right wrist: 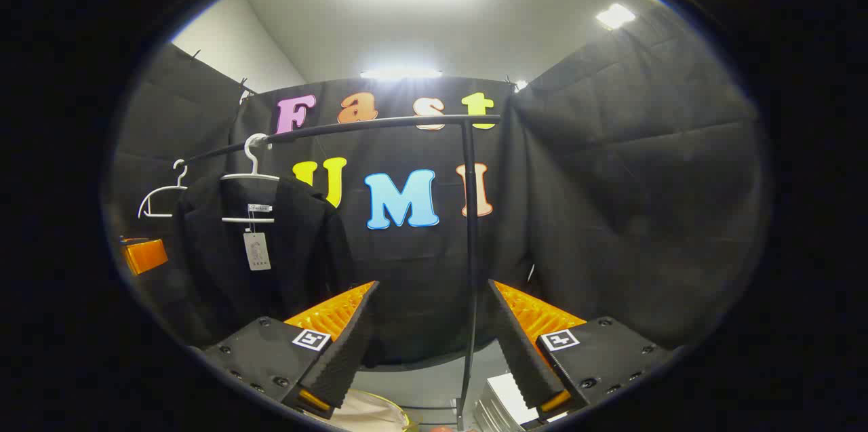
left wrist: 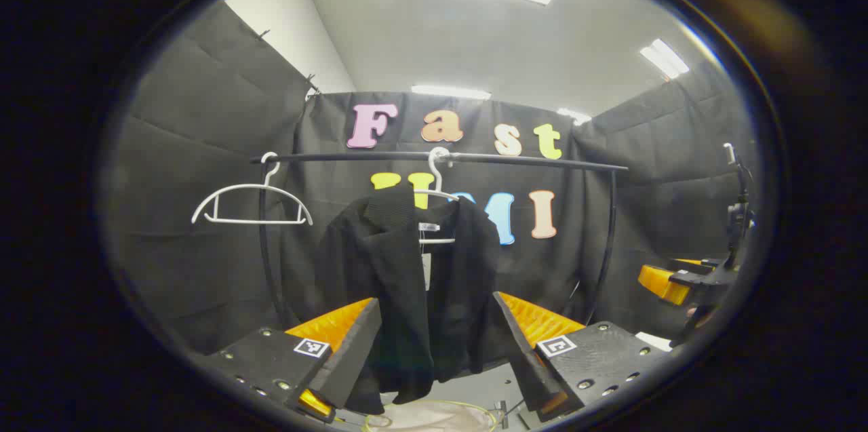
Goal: Grasp the clothes on the hanger with both hands and then place them into the laundry hamper below.
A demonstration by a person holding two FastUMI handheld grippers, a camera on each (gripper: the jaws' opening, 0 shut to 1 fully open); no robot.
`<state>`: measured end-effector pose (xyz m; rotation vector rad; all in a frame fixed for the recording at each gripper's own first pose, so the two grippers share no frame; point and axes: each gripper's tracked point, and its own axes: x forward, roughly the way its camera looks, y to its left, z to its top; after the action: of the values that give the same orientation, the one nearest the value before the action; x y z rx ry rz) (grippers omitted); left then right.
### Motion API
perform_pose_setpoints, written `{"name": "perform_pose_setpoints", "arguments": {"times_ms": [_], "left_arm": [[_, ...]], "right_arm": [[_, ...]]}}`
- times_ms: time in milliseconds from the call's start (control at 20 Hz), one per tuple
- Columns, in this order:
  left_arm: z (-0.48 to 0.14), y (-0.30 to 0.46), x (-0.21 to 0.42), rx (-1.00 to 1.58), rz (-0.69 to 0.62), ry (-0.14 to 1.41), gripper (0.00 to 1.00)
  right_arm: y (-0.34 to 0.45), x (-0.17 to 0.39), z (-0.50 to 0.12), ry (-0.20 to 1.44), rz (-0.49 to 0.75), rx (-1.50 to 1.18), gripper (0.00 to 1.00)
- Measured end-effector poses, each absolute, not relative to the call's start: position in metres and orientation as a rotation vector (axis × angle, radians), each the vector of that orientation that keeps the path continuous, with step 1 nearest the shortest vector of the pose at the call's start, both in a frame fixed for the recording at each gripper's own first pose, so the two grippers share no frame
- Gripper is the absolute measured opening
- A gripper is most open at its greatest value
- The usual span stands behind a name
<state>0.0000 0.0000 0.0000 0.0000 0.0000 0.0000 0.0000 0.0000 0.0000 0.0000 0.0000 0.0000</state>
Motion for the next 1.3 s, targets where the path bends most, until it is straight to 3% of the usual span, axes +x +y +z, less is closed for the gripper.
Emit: {"name": "perform_pose_setpoints", "arguments": {"times_ms": [900,1300], "left_arm": [[-0.012,0.021,-0.024,-0.023,0.040,0.019,0.94],[-0.001,0.026,-0.001,-0.034,0.076,-0.001,0.94]], "right_arm": [[0.021,-0.020,-0.014,0.047,0.030,-0.005,0.94],[0.020,-0.006,-0.006,0.055,0.031,-0.014,0.95]]}}
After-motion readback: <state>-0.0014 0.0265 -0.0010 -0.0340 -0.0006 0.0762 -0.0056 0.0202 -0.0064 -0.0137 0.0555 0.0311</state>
